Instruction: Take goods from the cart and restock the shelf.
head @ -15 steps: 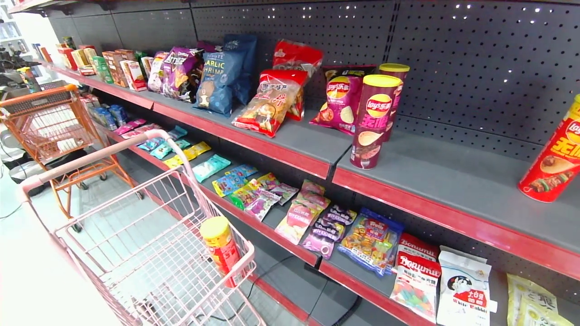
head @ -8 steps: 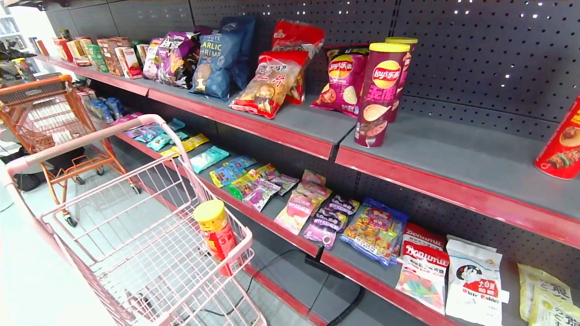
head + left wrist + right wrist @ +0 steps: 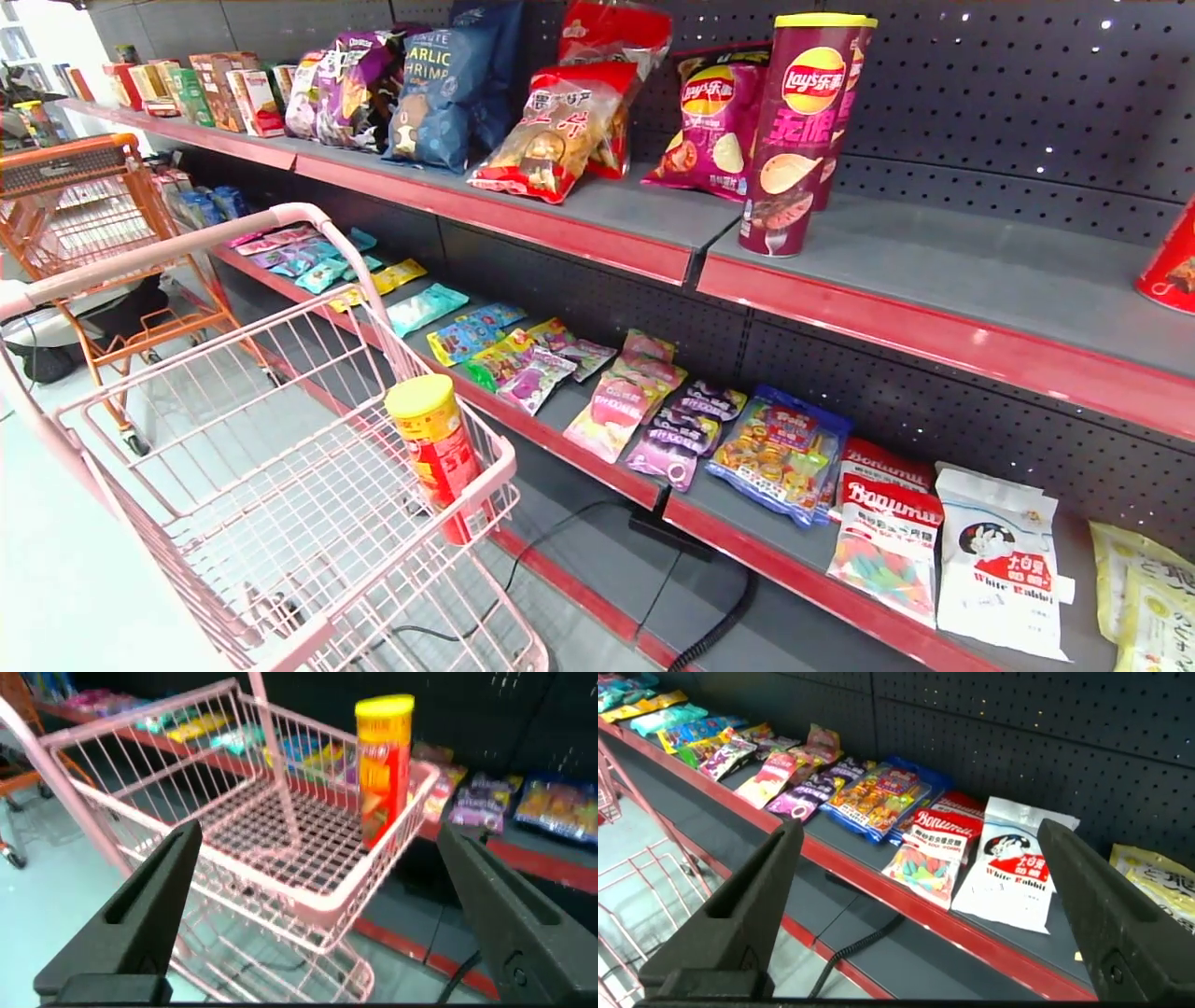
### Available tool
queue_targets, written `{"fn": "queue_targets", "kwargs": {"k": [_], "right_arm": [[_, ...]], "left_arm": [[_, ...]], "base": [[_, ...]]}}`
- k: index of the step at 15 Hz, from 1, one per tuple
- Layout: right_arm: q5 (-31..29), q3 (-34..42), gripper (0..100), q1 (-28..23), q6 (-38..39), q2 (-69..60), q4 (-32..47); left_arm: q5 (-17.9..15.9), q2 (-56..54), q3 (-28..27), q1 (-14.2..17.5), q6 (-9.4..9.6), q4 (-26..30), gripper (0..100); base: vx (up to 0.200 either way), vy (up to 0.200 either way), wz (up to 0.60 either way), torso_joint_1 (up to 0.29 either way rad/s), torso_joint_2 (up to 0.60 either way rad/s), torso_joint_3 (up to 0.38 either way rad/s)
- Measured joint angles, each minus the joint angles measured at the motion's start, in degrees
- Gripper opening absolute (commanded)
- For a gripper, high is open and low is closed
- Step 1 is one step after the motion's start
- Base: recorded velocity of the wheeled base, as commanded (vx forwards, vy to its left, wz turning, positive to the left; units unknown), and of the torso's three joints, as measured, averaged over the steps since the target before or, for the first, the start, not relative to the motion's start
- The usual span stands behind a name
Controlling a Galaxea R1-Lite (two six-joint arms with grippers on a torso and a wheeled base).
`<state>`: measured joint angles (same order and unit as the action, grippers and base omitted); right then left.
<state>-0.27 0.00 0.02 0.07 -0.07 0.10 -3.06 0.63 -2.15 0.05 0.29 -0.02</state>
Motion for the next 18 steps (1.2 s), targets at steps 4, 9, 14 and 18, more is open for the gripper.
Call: {"fn": "queue_targets", "kwargs": {"k": [4,9,14,18], "right_arm": [[0.0,0.0,100,0.0,-0.02,0.0,0.01],[0.02,0.0,100,0.0,0.0,0.0,0.0],[0.0,0.0,100,-0.02,-0.07,0.0,0.0],[0.02,0.0,100,-0.02,-0.12,0.0,0.01]], "left_arm": [[2.57,14.52,-14.82,-0.21,-5.66,-4.07,100],[3.22,44.59,-19.37,2.73,-7.27,-20.86,100],[-3.4,65.71,-13.75,2.9,-6.14,-34.57,100],[-8.37,81.14,-13.89,2.69,-2.69,-48.42,100]], "base": [[0.0,0.0,0.0,0.0,0.0,0.0],[0.0,0.0,0.0,0.0,0.0,0.0],[0.0,0.0,0.0,0.0,0.0,0.0],[0.0,0.0,0.0,0.0,0.0,0.0]]}}
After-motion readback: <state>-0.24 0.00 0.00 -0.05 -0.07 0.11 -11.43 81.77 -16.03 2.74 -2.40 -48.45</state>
